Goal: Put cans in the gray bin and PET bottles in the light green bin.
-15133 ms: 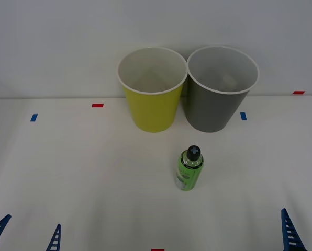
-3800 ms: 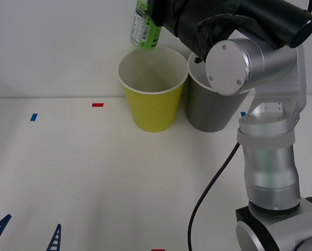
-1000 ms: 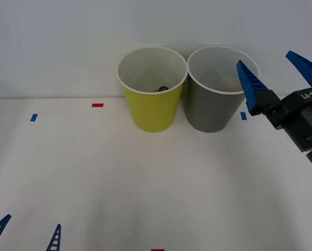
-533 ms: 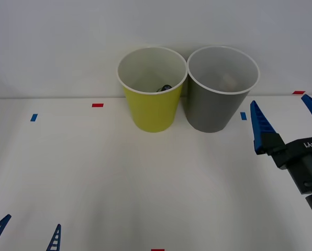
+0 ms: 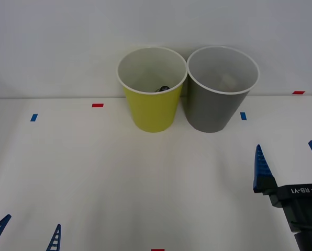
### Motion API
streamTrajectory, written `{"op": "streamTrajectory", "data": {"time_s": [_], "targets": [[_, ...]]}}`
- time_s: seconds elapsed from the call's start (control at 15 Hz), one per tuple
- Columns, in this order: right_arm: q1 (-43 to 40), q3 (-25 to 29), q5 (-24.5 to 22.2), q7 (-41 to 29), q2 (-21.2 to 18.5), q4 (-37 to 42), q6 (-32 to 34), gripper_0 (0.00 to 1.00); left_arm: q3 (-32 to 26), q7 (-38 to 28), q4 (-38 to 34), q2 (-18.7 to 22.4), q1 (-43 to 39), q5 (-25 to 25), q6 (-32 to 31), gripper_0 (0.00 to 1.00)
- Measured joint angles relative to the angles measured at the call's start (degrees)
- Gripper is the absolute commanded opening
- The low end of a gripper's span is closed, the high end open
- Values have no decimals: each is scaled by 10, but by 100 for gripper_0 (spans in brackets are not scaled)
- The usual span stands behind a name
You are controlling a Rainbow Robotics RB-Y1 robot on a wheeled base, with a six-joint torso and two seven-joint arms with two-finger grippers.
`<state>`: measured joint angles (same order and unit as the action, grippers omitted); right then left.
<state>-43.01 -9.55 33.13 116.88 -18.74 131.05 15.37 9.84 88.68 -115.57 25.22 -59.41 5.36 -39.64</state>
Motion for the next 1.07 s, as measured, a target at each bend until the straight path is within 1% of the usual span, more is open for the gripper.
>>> {"op": "streamTrajectory", "data": {"time_s": [0.07,0.13,0.2,0.33,0.4,0.53,0.8,0.93,1.07], "targets": [[-7,-5,-19,0,-1,-22,41,100,0,0,0,0,0,0,0,100],[-15,-10,-50,-3,-3,-51,84,100,0,0,0,0,0,0,0,100],[-23,-14,-68,-7,-5,-80,121,100,0,0,0,0,0,0,0,100],[-51,-25,-79,-19,-13,-112,167,100,0,0,0,0,0,0,0,100],[-66,-28,-80,-30,-17,-114,176,100,0,0,0,0,0,0,0,100],[-99,-30,-92,-77,-25,-115,190,100,0,0,0,0,0,0,0,100],[-149,-25,-151,-157,-29,-115,208,100,0,0,0,0,0,0,0,100],[-163,-27,-166,-182,-29,-115,213,100,0,0,0,0,0,0,0,100],[-175,-28,-176,-188,-29,-115,218,100,0,0,0,0,0,0,0,100]]}}
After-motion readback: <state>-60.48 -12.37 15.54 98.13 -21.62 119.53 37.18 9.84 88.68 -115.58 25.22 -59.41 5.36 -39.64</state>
